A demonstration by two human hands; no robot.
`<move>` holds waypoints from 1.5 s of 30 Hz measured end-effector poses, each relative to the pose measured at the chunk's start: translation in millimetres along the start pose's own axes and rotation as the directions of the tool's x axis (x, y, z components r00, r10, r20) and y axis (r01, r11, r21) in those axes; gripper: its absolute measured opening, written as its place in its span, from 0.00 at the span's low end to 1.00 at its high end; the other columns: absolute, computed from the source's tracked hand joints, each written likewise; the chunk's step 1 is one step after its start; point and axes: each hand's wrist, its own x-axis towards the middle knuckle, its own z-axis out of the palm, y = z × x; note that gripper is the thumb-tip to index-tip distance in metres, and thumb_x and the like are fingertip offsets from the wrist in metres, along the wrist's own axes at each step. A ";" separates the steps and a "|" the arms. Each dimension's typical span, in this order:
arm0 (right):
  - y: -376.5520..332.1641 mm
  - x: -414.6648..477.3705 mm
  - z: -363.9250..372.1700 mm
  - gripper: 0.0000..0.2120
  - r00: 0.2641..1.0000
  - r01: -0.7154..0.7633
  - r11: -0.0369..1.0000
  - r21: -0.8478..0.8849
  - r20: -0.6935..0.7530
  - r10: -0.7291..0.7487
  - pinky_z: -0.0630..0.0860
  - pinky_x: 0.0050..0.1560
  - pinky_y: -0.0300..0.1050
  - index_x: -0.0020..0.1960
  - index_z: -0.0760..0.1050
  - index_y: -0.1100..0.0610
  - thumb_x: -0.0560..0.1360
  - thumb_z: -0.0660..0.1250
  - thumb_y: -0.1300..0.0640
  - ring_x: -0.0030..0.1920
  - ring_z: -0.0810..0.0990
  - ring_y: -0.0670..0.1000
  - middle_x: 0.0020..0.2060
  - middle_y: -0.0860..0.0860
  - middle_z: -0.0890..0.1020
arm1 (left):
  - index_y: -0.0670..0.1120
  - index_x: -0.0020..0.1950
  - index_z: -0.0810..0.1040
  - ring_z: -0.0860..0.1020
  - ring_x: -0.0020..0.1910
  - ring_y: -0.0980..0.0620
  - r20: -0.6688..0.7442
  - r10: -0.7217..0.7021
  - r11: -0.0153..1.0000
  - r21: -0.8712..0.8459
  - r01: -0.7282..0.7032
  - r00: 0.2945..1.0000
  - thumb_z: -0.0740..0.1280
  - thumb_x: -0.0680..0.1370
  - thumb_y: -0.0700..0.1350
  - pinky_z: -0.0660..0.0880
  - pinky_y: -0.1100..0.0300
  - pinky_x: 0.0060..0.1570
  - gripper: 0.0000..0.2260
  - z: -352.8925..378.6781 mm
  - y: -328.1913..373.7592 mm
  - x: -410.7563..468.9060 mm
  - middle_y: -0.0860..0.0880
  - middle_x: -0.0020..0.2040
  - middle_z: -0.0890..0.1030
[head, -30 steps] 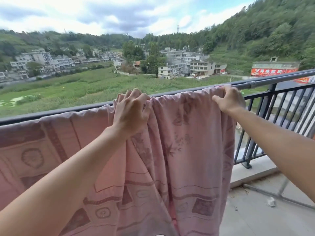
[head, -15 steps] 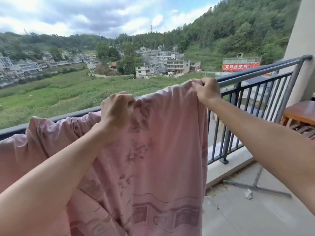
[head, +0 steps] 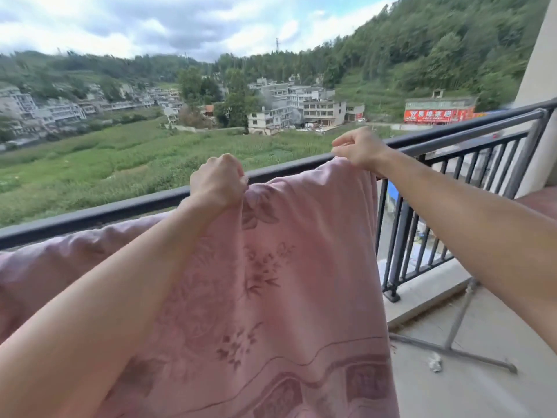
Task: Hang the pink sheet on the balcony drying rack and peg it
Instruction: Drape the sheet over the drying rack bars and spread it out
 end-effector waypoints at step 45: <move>198.8 64.3 -116.9 0.15 0.955 -0.266 0.809 0.525 0.027 0.296 0.77 0.35 0.46 0.38 0.77 0.55 0.76 0.69 0.44 0.31 0.77 0.51 0.33 0.52 0.78 | 0.49 0.60 0.80 0.79 0.50 0.47 -0.030 0.227 0.957 -0.181 -0.228 0.974 0.64 0.79 0.52 0.77 0.52 0.49 0.13 89.1 211.9 41.7 0.49 0.51 0.83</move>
